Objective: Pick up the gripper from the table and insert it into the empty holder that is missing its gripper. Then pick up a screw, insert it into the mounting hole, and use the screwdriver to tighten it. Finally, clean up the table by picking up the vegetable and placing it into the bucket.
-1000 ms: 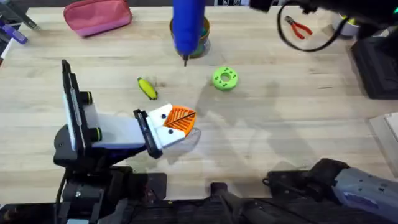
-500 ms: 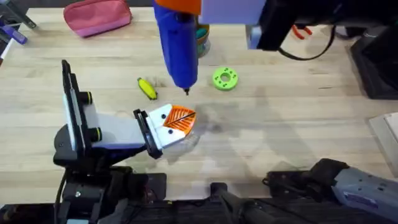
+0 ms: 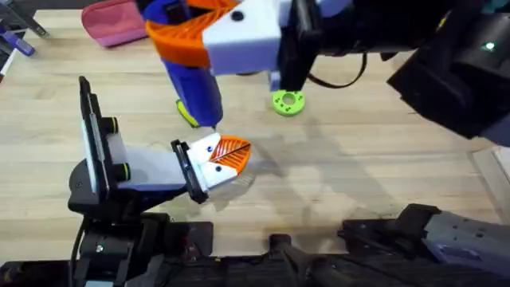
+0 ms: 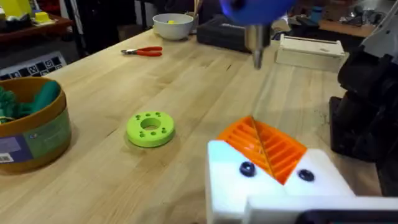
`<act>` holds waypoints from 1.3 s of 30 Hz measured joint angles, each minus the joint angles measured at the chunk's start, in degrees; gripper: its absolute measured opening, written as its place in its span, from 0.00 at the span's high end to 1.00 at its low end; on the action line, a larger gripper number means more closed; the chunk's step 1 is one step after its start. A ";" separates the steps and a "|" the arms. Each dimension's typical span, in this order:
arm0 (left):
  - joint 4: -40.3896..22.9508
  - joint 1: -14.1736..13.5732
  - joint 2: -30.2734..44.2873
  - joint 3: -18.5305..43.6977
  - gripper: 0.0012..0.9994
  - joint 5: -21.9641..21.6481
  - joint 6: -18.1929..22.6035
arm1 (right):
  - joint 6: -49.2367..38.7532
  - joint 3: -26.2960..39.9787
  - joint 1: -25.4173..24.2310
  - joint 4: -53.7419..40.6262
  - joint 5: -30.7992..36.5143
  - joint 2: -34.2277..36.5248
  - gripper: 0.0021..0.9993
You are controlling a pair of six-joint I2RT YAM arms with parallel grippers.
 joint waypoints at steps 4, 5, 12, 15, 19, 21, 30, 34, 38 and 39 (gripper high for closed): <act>0.00 0.00 0.00 0.00 0.98 0.00 0.00 | -1.16 -0.03 1.08 0.22 -0.02 0.45 0.99; 0.00 0.00 0.00 0.00 0.98 0.00 0.00 | -1.51 -0.03 1.27 0.35 -0.04 0.51 0.99; 0.00 0.00 0.00 0.00 0.98 0.00 0.00 | -2.94 -0.12 1.65 0.93 -0.21 0.51 0.99; 0.00 0.00 0.00 0.00 0.98 0.00 0.00 | -3.26 -0.90 1.99 2.52 -0.30 0.51 0.99; 0.00 0.00 -0.01 0.00 0.98 0.00 0.00 | -2.87 -3.00 2.14 7.34 -0.39 0.51 0.99; 0.00 0.00 0.00 0.00 0.98 0.00 0.00 | -2.47 -4.11 2.14 10.05 -0.39 0.51 0.99; 0.00 0.00 0.00 0.00 0.98 0.00 0.00 | -1.46 -6.61 2.14 12.68 -0.62 0.51 0.99; 0.00 0.00 0.00 0.00 0.98 0.00 0.00 | -1.44 -7.41 2.20 14.11 -0.68 0.50 0.99; 0.00 0.00 0.00 0.00 0.98 0.00 0.00 | -1.37 -7.93 2.77 14.08 -0.83 0.51 0.99; 0.00 0.00 0.00 0.00 0.98 0.02 0.00 | -1.33 -8.00 2.93 14.10 -0.85 0.49 0.99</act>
